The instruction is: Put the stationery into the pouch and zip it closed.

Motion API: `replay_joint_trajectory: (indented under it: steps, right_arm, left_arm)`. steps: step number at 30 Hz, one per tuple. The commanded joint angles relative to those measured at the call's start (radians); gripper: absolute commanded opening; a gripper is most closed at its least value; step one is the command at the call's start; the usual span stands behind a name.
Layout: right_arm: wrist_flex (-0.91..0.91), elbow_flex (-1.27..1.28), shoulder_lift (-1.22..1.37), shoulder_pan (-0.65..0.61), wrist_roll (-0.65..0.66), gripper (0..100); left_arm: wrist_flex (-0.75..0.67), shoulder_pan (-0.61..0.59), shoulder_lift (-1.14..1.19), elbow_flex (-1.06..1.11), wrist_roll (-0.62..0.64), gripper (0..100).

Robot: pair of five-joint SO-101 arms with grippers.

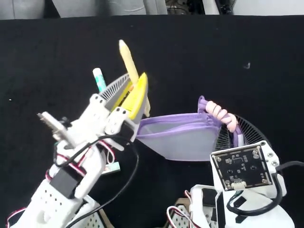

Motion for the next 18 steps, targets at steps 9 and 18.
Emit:
replay_joint_trajectory:
  steps: [9, 18]
  right_arm:
    - [-0.021, 0.001, 0.033, -0.012, 0.000, 1.1]
    - [-0.021, 0.001, 0.035, -0.012, 0.000, 1.1]
  left_arm:
    - [-0.020, 0.116, -0.120, 0.157, -0.014, 3]
    - [-0.068, 0.081, -0.173, 0.022, -0.011, 3]
